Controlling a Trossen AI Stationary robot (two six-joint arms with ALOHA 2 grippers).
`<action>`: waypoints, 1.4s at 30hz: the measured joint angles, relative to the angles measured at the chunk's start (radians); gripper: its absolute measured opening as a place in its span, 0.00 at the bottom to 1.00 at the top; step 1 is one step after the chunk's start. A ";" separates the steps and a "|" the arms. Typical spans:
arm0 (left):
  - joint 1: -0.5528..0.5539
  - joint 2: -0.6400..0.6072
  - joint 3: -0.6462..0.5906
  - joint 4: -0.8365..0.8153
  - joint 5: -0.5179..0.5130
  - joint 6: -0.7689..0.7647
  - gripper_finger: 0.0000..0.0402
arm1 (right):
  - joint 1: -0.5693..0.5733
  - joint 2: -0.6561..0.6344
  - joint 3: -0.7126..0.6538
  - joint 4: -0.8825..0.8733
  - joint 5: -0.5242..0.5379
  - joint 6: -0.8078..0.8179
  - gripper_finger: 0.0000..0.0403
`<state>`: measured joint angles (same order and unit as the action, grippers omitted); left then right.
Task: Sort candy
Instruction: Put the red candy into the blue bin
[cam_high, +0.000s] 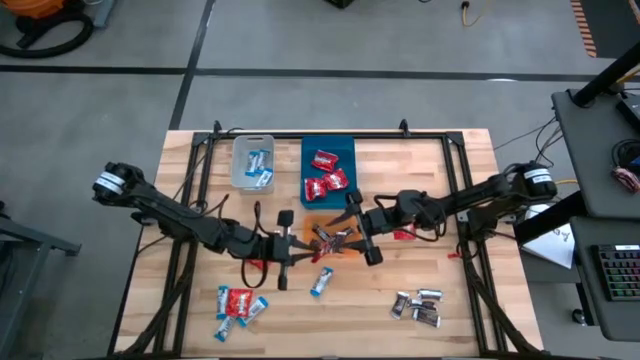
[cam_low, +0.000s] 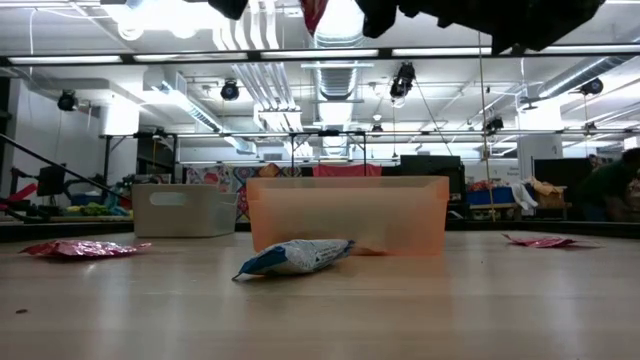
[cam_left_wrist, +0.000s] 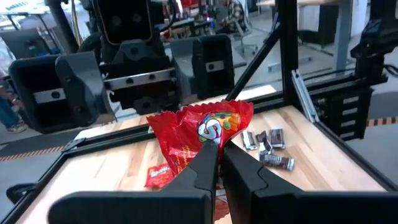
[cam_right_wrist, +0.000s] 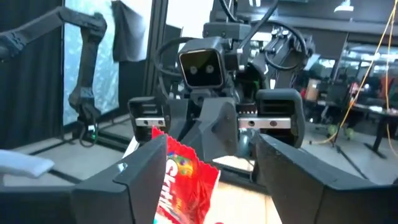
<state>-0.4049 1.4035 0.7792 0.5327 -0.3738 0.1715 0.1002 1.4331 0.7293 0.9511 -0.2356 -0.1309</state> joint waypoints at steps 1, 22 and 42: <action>0.000 0.000 -0.011 0.017 0.000 0.000 0.00 | -0.001 0.004 0.010 -0.020 0.000 0.000 0.61; 0.013 0.001 -0.021 0.062 -0.026 -0.020 0.00 | -0.002 0.063 0.040 -0.064 -0.034 -0.010 0.11; 0.024 -0.106 -0.021 -0.330 -0.187 -0.273 0.34 | -0.079 -0.007 0.078 -0.445 0.296 0.005 0.02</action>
<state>-0.3813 1.2976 0.7586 0.2023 -0.5607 -0.1019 0.0209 1.4265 0.8070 0.5063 0.0603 -0.1258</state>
